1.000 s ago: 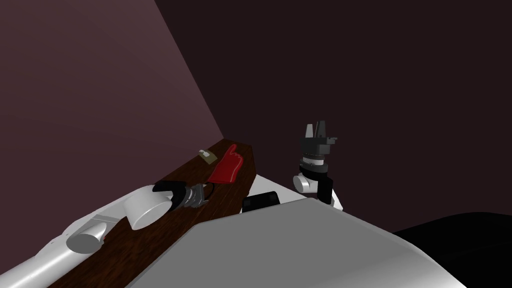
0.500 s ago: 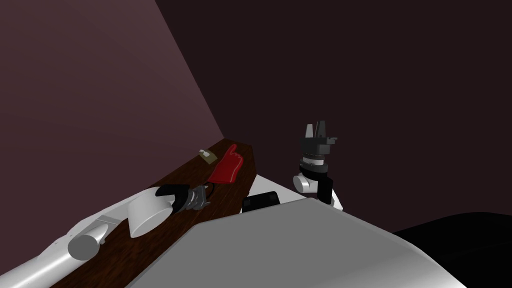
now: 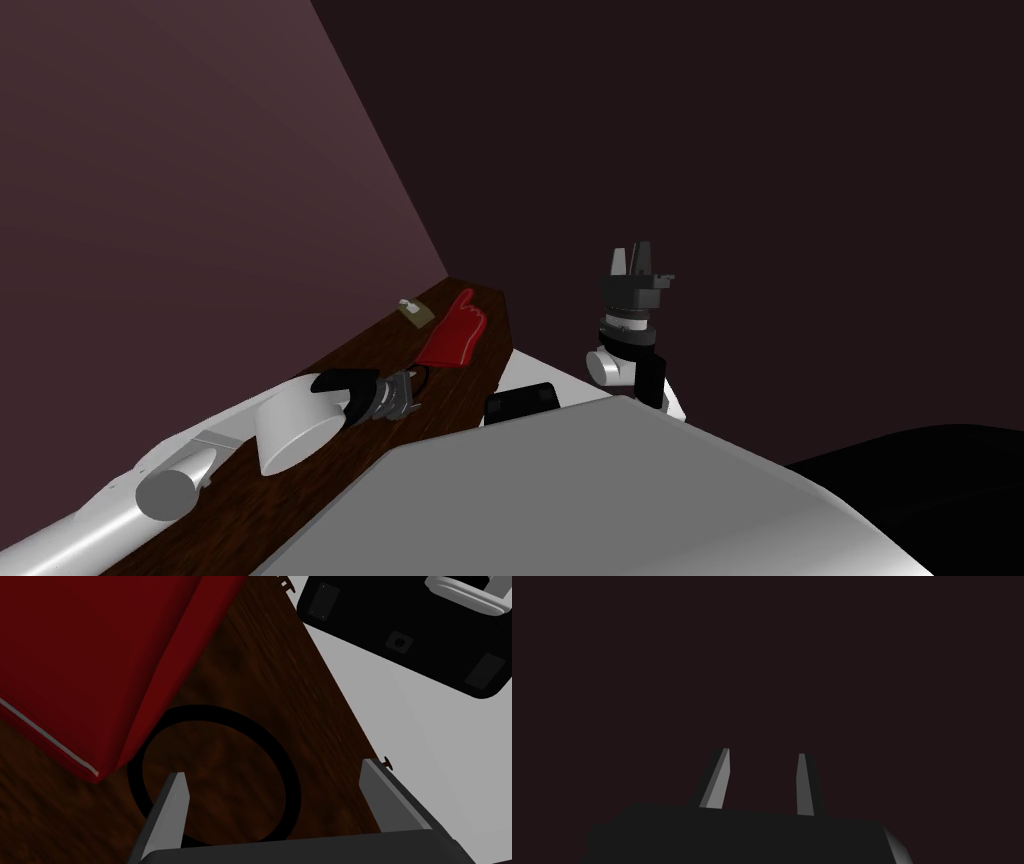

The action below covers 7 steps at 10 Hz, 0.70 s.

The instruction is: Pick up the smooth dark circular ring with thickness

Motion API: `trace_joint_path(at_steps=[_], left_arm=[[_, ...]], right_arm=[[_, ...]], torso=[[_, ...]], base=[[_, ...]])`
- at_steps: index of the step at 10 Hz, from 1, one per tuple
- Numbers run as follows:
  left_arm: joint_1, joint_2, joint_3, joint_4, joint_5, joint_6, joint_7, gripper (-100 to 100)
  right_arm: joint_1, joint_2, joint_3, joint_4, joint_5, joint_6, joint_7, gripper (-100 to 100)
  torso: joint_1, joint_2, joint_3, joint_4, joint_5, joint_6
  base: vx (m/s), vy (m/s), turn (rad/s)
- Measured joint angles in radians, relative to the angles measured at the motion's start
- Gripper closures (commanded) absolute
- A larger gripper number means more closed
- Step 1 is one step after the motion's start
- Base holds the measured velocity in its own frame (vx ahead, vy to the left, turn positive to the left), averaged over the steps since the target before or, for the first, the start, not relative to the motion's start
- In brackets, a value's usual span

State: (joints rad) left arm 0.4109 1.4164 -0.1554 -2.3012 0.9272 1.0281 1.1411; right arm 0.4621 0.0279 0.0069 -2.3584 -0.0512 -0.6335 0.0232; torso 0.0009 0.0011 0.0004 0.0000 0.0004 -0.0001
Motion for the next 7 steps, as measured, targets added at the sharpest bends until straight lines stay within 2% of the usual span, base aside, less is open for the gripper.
trace_joint_path(at_steps=[1,7], left_arm=[[0.0,0.0,0.0,0.0,0.0,0.0,0.0,-100],[-0.06,-0.15,0.008,0.089,-0.034,0.09,-0.077,-100]], right_arm=[[0.0,0.0,0.0,0.0,0.0,0.0,0.0,0],[0.0,0.0,0.0,0.0,0.0,0.0,0.0,0]], torso=[[0.0,0.0,0.0,0.0,0.0,0.0],[0.0,0.002,0.001,0.001,0.0,0.0]], base=[[-0.027,0.005,-0.095],[-0.039,0.005,-0.064]])
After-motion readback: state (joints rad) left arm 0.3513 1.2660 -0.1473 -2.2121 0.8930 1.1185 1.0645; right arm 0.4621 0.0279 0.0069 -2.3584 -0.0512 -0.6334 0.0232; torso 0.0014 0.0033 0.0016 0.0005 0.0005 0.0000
